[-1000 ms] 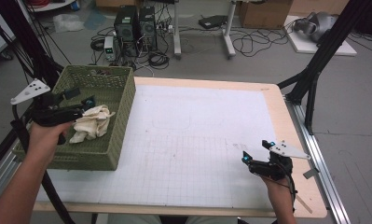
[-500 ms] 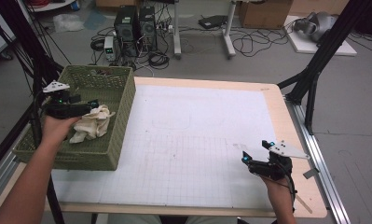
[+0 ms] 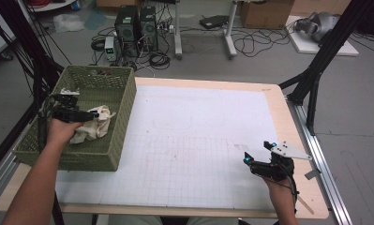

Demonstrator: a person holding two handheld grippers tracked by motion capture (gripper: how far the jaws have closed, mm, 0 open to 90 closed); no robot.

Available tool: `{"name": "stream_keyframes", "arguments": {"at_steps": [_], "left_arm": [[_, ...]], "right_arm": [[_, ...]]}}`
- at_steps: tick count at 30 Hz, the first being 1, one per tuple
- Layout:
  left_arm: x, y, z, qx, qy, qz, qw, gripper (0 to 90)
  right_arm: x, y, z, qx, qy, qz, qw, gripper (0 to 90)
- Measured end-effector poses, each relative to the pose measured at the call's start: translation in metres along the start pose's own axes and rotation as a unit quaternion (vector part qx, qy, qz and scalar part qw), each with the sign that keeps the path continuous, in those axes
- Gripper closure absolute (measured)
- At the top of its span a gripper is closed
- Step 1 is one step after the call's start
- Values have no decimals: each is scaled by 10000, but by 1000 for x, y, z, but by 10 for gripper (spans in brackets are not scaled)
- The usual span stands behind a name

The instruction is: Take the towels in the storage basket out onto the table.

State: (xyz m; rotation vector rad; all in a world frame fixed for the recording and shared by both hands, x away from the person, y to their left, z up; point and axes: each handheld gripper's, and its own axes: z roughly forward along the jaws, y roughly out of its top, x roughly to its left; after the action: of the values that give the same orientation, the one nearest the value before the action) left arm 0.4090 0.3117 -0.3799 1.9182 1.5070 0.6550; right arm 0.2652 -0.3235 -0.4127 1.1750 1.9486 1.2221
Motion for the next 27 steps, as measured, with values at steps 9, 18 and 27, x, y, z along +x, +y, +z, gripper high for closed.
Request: {"name": "stream_keyframes", "arguments": {"at_steps": [9, 18, 27], "left_arm": [[3, -9, 28, 1075, 88, -87, 9941, 219], [0, -10, 33, 1470, 42, 317, 9886, 638], [7, -3, 16, 842, -131, -33, 9964, 722]], "right_arm": [[0, 0, 0, 7, -3, -33, 10000, 125], [-2, -2, 0, 42, -17, 33, 10000, 125], [-3, -2, -3, -7, -53, 55, 10000, 125]]}}
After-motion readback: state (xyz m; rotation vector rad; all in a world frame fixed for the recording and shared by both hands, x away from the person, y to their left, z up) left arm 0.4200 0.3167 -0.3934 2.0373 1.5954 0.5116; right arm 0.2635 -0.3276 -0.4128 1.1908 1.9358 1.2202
